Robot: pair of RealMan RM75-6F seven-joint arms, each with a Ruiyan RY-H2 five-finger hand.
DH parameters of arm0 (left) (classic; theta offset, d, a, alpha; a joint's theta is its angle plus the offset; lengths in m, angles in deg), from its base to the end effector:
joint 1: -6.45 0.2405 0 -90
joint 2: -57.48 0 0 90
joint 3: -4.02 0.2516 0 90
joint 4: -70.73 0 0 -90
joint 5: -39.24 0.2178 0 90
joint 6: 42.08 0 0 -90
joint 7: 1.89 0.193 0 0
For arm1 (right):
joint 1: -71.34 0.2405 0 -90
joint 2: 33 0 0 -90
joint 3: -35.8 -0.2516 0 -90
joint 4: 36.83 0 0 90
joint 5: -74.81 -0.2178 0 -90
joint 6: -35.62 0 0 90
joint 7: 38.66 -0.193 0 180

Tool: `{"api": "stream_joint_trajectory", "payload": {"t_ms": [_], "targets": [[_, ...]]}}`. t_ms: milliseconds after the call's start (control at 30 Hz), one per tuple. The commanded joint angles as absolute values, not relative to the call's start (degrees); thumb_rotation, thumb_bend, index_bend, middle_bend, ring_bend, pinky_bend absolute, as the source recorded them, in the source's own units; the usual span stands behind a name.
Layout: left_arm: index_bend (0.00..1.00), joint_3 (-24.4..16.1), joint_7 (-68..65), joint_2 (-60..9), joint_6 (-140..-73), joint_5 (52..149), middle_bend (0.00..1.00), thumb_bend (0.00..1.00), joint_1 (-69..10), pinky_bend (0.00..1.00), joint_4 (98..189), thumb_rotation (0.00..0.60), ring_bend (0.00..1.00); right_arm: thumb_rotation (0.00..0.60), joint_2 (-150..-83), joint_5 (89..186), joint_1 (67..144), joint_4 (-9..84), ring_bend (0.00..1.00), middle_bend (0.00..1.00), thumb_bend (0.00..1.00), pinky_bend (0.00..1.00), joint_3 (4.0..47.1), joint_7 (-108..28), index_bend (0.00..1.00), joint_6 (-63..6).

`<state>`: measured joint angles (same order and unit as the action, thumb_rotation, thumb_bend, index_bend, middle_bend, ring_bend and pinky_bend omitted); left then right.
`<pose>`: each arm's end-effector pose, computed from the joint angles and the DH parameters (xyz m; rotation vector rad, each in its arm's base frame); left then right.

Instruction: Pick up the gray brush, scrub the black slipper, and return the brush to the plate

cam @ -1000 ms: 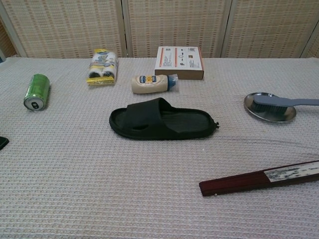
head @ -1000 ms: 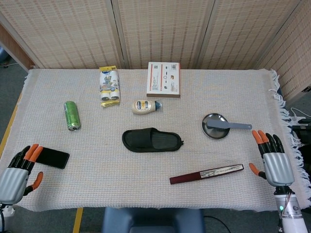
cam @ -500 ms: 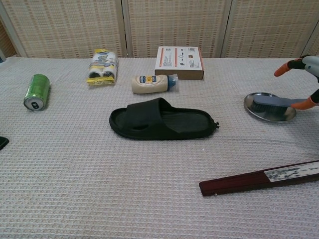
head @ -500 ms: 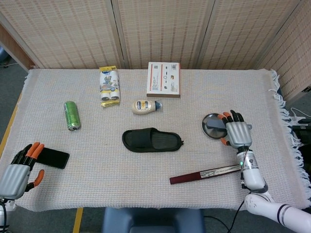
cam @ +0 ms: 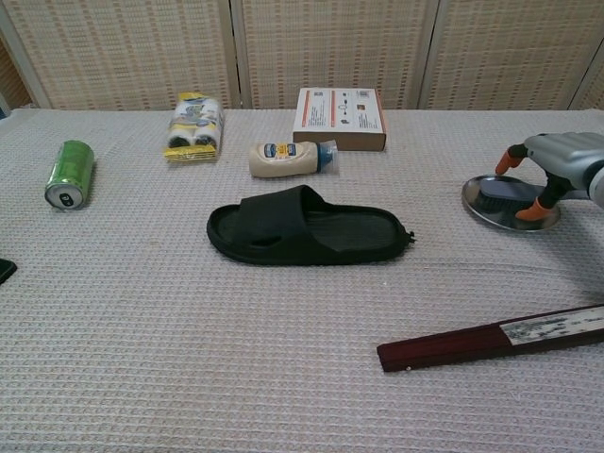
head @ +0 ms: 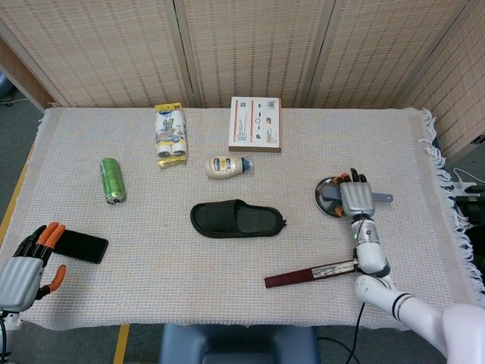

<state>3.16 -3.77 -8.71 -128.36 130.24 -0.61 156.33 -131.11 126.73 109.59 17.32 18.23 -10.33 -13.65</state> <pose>-0.3083 0.2357 0.1402 -1.4992 -0.8156 -0.9313 -0.2788 -0.4464 -0.0124 1.5094 -0.9267 0.5282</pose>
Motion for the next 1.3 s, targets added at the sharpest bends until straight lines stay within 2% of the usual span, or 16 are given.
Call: {"api": "stream_joint_trajectory", "payload": {"t_ms": [33, 200, 400, 633, 867, 967, 1133, 1300], "targets": [[0.00, 3.09, -3.86, -8.74, -128.02, 129.96, 0.00, 0.47, -0.74, 0.14, 156.23, 0.600, 0.00, 0.600, -132.57, 126.66, 110.34, 15.20, 0.05, 0.22, 0.13, 0.18, 18.31, -11.39, 0.31, -13.40], [0.00, 2.99, -4.03, -8.83, -127.26, 129.46, 0.00, 0.47, -1.05, 0.14, 156.08, 0.600, 0.00, 0.600, -134.08, 127.18, 110.84, 12.48, 0.13, 0.30, 0.13, 0.28, 18.56, -13.03, 0.43, -13.09], [0.00, 3.02, -3.97, -8.89, -127.35, 129.55, 0.00, 0.47, -1.08, 0.14, 156.10, 0.600, 0.00, 0.600, -135.19, 128.54, 111.07, 10.57, 0.22, 0.35, 0.13, 0.43, 18.98, -14.55, 0.51, -13.73], [0.00, 3.10, -3.99, -8.84, -127.40, 129.62, 0.00, 0.47, -1.06, 0.14, 156.16, 0.600, 0.00, 0.600, -135.31, 129.08, 111.03, 10.32, 0.25, 0.38, 0.13, 0.48, 19.08, -15.08, 0.55, -14.13], [0.00, 3.32, -3.73, -8.64, -127.69, 130.06, 0.00, 0.48, -0.97, 0.14, 156.54, 0.600, 0.00, 0.600, -135.11, 132.25, 110.68, 10.81, 0.42, 0.50, 0.14, 0.64, 19.88, -17.25, 0.72, -16.55], [0.00, 3.43, -3.55, -8.60, -127.64, 130.15, 0.00, 0.49, -0.97, 0.14, 156.64, 0.600, 0.00, 0.600, -134.07, 134.39, 110.47, 11.97, 0.45, 0.53, 0.19, 0.69, 20.91, -17.73, 0.76, -17.30], [0.00, 3.50, -3.38, -8.50, -127.41, 130.01, 0.00, 0.50, -0.99, 0.14, 156.86, 0.600, 0.00, 0.600, -131.98, 135.43, 110.57, 14.00, 0.47, 0.55, 0.28, 0.70, 21.50, -18.32, 0.78, -15.82], [0.00, 3.55, -3.32, -8.45, -127.59, 130.18, 0.00, 0.50, -0.95, 0.14, 157.05, 0.600, 0.00, 0.600, -129.40, 135.91, 111.13, 17.40, 0.49, 0.57, 0.42, 0.76, 21.74, -18.23, 0.80, -13.97]]}}
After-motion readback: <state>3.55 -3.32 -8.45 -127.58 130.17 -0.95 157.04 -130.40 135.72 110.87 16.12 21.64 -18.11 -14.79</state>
